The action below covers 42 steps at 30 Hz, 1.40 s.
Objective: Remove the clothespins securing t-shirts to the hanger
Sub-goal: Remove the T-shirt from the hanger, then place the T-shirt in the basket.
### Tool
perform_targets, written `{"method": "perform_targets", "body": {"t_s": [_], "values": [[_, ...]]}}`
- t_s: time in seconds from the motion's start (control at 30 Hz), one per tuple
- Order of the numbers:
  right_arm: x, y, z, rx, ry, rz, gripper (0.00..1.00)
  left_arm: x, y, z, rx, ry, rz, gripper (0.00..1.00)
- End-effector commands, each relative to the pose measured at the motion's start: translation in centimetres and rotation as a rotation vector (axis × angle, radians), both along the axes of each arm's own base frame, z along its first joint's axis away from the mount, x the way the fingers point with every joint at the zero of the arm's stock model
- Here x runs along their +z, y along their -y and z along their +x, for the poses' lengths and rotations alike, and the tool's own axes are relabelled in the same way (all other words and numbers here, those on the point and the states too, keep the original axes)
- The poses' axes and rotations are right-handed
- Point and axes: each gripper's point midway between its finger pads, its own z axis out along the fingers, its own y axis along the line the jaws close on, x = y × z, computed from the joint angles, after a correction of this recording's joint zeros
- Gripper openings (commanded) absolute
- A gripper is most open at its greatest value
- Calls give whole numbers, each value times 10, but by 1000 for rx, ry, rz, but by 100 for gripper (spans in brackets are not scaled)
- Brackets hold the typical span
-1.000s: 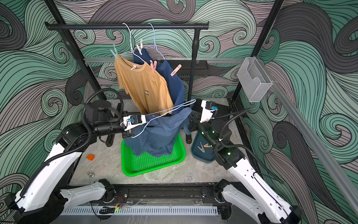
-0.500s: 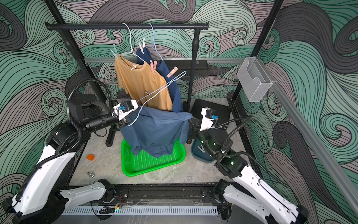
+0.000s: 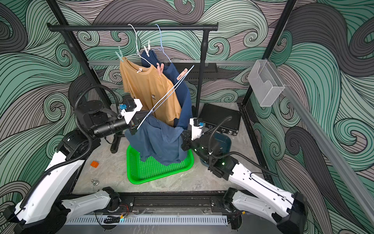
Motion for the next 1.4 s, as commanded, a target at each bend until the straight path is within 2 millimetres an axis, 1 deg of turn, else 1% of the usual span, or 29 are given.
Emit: {"method": "perform_targets", "body": {"t_s": [0.0,0.07,0.17,0.23,0.33,0.4,0.43,0.47,0.57,0.7,0.73,0.8,0.9,0.97,1.07,1.1,1.17,1.27,1.37], "values": [[20,-12,-5,30,32,102,0,40,-3,-16,-34,-22,-178,0],[20,-18,-8,44,32,102,0,42,0,-24,-79,-11,-222,0],[23,-25,-13,66,34,110,0,53,-6,-28,-88,66,-376,0],[22,-28,-15,75,26,114,0,49,-5,-28,-101,62,-416,0],[8,-30,-18,74,8,71,0,44,1,-26,-120,2,-377,0],[-3,-27,-17,56,0,47,0,44,2,-29,-132,-3,-366,0],[-6,-23,-17,43,8,31,0,45,1,-31,-131,4,-366,0],[-5,-17,-17,26,23,18,0,46,-1,-32,-127,12,-367,0],[10,11,-18,-49,92,-5,0,44,-5,-34,-104,31,-340,0],[31,57,-24,-144,155,-58,0,42,-10,-32,-67,41,-304,0],[34,68,-26,-161,165,-57,0,41,-10,-32,-66,42,-299,0],[37,82,-30,-183,171,-51,0,41,-10,-32,-65,43,-295,0],[39,85,-34,-169,166,-58,0,38,-9,-30,-62,39,-293,0],[44,88,-35,-177,174,-63,0,38,-9,-30,-62,36,-292,0],[61,98,-41,-181,227,-46,0,37,-9,-30,-60,31,-288,0],[68,96,-44,-163,245,-37,0,36,-10,-30,-59,33,-282,0],[71,85,-44,-116,228,-43,0,34,-11,-28,-46,34,-276,0],[60,44,-45,15,146,-4,0,33,-12,-27,-35,33,-273,0],[52,6,-44,96,101,28,0,31,-16,-25,-5,13,-262,0]]}}
